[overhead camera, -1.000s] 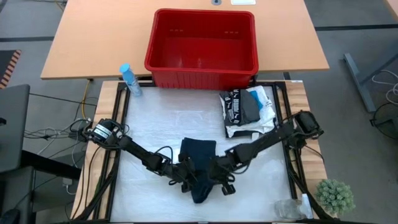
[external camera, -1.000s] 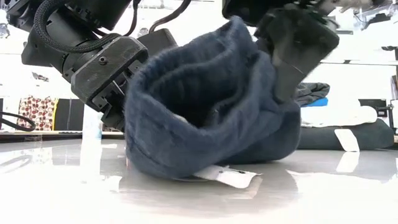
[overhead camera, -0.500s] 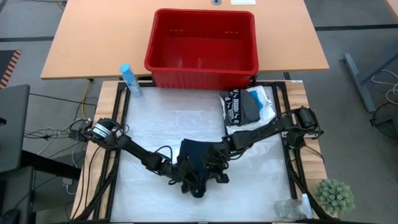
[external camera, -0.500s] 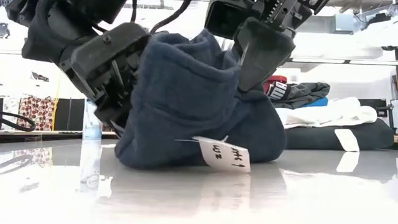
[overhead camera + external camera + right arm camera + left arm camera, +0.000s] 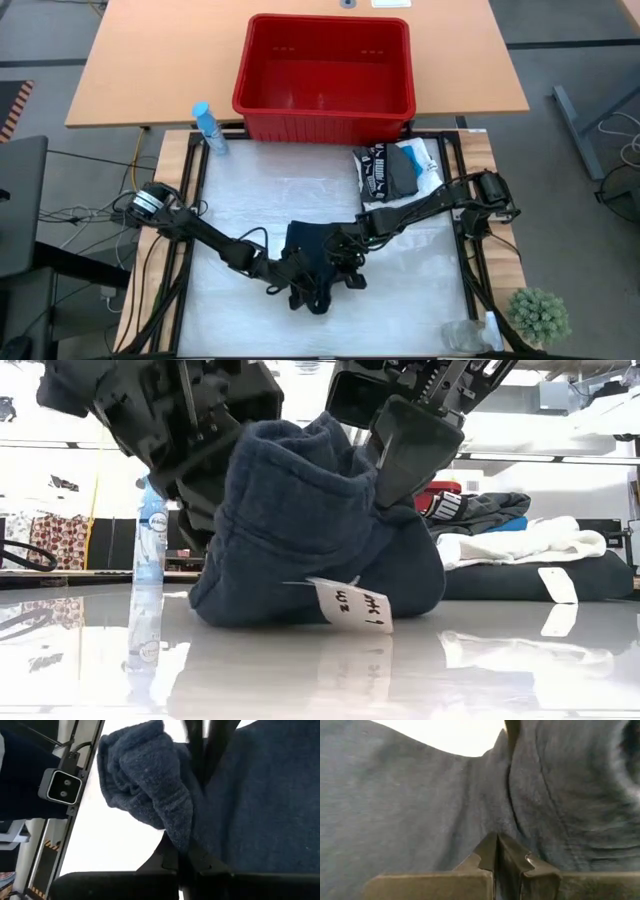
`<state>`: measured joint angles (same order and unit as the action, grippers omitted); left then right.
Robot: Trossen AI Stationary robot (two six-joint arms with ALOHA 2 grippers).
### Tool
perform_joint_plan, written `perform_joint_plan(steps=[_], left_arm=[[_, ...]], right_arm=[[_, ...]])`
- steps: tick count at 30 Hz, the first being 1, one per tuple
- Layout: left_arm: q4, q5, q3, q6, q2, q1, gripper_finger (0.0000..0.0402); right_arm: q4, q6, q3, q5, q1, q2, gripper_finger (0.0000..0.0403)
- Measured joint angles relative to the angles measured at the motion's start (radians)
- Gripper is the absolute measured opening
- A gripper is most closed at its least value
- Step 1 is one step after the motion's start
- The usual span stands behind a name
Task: Fold laundry
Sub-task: Fold the black shorts
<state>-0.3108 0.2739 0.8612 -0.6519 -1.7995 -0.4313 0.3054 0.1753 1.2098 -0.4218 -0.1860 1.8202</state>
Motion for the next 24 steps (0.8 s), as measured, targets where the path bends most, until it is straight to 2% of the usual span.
perform_joint_plan(steps=[4,8,12,19,24], left_arm=[[0.181,0.054,0.001,-0.024,0.085,0.000,0.0000],[0.323,0.160,0.001,0.019,0.123,-0.010,0.0000],[0.282,0.189,0.001,0.090,0.092,-0.032,0.0000],[0.299,0.250,0.001,0.058,0.078,-0.065,0.0000],[0.341,0.238,-0.018,0.030,0.079,-0.082,0.0000]], right_arm=[[-0.001,0.000,0.000,-0.030,0.004,0.000,0.0019],[-0.022,0.002,0.000,-0.055,0.018,0.000,0.0019],[-0.067,0.036,0.000,-0.099,0.049,0.000,0.0019],[-0.076,0.045,0.001,-0.144,0.102,0.000,0.0019],[-0.071,0.045,0.001,-0.199,0.147,-0.002,0.0019]])
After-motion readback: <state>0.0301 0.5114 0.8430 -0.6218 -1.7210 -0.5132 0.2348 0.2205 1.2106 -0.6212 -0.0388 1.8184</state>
